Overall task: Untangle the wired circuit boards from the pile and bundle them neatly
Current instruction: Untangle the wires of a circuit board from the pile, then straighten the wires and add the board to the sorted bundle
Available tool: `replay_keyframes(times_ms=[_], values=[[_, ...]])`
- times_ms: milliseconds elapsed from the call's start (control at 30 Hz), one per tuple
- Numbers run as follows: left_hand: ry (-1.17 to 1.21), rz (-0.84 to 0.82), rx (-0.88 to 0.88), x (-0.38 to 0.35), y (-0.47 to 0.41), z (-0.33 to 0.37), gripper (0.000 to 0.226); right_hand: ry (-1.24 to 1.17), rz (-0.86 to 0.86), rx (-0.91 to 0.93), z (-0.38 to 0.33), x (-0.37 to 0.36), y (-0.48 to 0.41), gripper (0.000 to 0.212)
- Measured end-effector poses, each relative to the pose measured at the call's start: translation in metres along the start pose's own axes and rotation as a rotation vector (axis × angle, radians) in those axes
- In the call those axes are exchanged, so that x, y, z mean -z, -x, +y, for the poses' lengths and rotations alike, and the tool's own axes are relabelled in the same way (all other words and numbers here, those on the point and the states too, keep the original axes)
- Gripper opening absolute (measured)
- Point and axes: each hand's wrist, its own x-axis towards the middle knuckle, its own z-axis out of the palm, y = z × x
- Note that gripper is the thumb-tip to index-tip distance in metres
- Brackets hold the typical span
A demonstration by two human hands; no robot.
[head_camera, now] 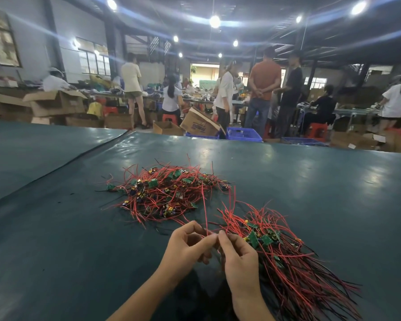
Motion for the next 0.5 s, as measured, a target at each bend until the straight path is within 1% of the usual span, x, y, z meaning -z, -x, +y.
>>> replay_keyframes(times_ms=[133, 233, 300, 367, 500], values=[[0.041, 0.114, 0.012, -0.003, -0.002, 0.002, 0.018, 0.027, 0.058, -0.01, 0.002, 0.0, -0.002, 0.021], [0.231, 0.226, 0.094, -0.002, -0.005, 0.001, 0.014, 0.012, 0.123, -0.009, -0.001, 0.004, -0.004, 0.021], [0.318, 0.256, 0.138, 0.002, -0.007, 0.0, 0.014, -0.02, 0.148, 0.002, -0.004, 0.008, -0.007, 0.02], [0.326, 0.232, 0.156, 0.005, -0.009, -0.001, 0.015, -0.028, 0.137, 0.032, -0.006, 0.008, -0.007, 0.02], [0.219, 0.081, 0.207, 0.001, -0.006, -0.002, 0.043, 0.041, 0.028, 0.154, -0.009, -0.001, 0.002, 0.02]])
